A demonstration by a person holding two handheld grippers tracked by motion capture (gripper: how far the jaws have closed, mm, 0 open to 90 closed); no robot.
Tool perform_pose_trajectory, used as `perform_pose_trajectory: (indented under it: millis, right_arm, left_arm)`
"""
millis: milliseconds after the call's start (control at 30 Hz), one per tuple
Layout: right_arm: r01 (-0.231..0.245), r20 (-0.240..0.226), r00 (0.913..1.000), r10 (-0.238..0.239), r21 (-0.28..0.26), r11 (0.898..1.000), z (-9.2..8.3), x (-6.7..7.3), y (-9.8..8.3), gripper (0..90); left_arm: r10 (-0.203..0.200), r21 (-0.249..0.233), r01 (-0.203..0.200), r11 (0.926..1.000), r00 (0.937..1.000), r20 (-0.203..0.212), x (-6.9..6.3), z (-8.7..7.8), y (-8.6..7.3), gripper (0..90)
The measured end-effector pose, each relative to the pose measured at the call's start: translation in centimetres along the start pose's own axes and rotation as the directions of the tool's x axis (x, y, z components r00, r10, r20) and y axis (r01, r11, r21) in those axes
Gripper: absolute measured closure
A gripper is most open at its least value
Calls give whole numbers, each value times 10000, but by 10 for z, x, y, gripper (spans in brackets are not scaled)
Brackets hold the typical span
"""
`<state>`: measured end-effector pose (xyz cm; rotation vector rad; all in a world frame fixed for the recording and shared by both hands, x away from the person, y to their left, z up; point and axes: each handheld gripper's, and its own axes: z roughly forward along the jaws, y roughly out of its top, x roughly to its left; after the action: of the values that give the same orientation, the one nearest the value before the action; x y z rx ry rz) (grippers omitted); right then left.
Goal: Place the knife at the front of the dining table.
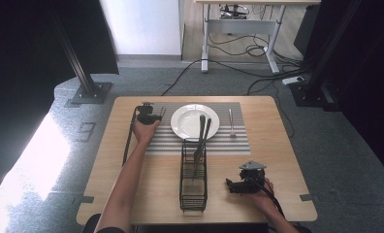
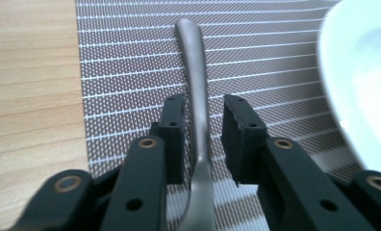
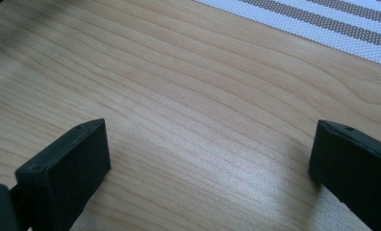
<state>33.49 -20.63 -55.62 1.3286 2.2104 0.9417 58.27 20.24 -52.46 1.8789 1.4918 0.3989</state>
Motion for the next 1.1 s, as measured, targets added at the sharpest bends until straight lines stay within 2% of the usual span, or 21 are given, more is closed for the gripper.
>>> perform_pose_trajectory:
  millis: [167, 400, 667, 767, 967, 1100]
  right_arm:
    - [12, -14, 10000, -12, 6, 10000, 0, 0, 0, 6]
    - [12, -6, 10000, -12, 1, 10000, 0, 0, 0, 7]
    - [37, -11, 10000, -37, 2, 10000, 0, 0, 0, 7]
    - [35, -10, 10000, -35, 1, 10000, 0, 0, 0, 7]
    - [11, 24, 10000, -11, -5, 10000, 0, 0, 0, 8]
    - [0, 37, 10000, 0, -2, 10000, 0, 1, 0, 8]
  left_arm:
    - [84, -67, -83, 9999, 9999, 81, 2, -21, -14, 631]
    - [233, 185, -239, 9995, 9993, 295, 3, -44, -43, 631]
    - [276, 762, -305, 9966, 9989, 382, 4, -48, -58, 629]
    - [321, 817, -359, 9960, 9984, 468, 4, -49, -60, 634]
    - [474, 814, -522, 9953, 9971, 593, -4, -49, -64, 653]
    - [638, 855, -682, 9940, 9965, 534, -9, -49, -64, 657]
